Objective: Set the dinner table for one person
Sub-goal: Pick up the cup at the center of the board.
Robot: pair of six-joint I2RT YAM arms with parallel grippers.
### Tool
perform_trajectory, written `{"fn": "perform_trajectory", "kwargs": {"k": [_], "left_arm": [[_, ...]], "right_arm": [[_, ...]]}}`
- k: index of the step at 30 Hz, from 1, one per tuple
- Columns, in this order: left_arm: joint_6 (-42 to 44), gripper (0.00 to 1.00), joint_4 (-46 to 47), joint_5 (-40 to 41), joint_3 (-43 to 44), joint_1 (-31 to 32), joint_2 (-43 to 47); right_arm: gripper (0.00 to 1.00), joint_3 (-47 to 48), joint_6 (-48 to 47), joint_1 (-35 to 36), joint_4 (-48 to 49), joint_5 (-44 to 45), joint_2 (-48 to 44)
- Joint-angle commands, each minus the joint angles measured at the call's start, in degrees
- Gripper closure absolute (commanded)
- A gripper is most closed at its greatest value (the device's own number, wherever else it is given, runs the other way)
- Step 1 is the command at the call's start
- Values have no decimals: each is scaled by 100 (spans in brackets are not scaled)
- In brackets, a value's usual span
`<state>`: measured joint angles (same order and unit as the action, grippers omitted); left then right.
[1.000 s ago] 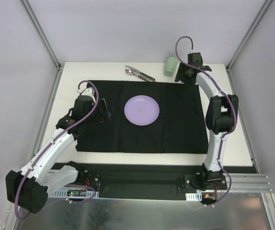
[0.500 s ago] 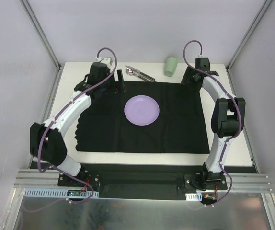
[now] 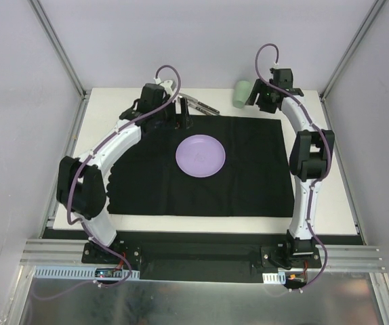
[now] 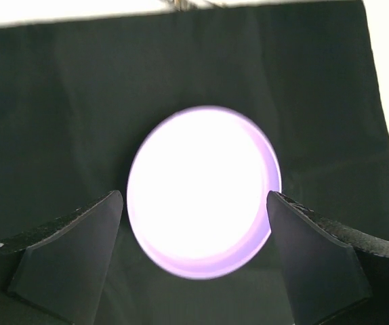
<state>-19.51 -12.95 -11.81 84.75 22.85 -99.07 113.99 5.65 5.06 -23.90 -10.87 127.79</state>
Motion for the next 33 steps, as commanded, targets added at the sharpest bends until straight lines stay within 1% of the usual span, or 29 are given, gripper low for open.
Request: {"fn": "perform_trajectory", "kwargs": {"k": [1,2,5,9,11,13,14,17,18,19,20,21,22,23,24,26,27,28,29,30,31,32,33], "left_arm": [[8,11,12,-67,-564,26,774],[8,11,12,-67,-634,35,836],[-27,11,12,-102,-828,35,1029],[-36,11,21,-14,-960,26,1188],[8,11,29,30,-960,26,1197],[43,11,29,65,-890,35,1110],[78,11,29,74,-855,26,1057],[166,11,56,30,-531,26,679],[193,11,47,21,-234,26,539],[236,11,56,-31,-48,26,198],[280,11,64,-66,162,26,3],[298,12,47,-84,643,26,-416],[351,12,47,-119,900,26,-629],[369,13,47,-137,1173,18,-858],[377,14,38,-189,1750,26,-1321],[360,16,3,-295,2341,26,-1798],[334,18,-14,-330,2884,26,-2235],[238,23,-23,-365,3142,26,-2449],[185,25,-23,-479,3396,26,-2660],[132,26,-23,-532,3851,26,-3045],[-34,27,-15,-593,4074,26,-3240],[-114,27,-15,-698,4511,26,-3424],[-202,27,-15,-743,4724,26,-3792]], "right_arm": [[23,973,-284,-31,-106,-494,703],[18,1141,-292,-23,-115,-512,826],[15,1694,-275,-49,-124,-644,1222],[8,1828,-91,-67,245,-881,1424],[7,1828,14,-84,429,-934,1451],[7,1749,68,-102,517,-1031,1416],[6,1618,111,-110,666,-1066,1242],[5,635,182,-128,1220,-1022,671],[5,389,173,-119,1317,-909,234],[5,-118,156,-137,1422,-803,-6],[5,-341,147,-128,1458,-707,-217],[5,-604,130,-137,1476,-523,-741],[5,-1015,138,-137,1493,-451,-973],[5,-1211,147,-137,1450,-416,-1227],[5,-1370,147,-128,1397,-381,-1639],[5,-1790,147,-128,1204,-302,-2045],[5,-1906,147,-128,1143,-301,-2213],[6,-2012,147,-111,959,-310,-2545],[6,-2195,164,-110,853,-319,-2687],[6,-2363,173,-102,826,-362,-2889],[6,-2504,165,-76,826,-389,-3204],[6,-2809,164,-41,808,-407,-3399],[6,-2934,138,-14,808,-424,-3549]]}}
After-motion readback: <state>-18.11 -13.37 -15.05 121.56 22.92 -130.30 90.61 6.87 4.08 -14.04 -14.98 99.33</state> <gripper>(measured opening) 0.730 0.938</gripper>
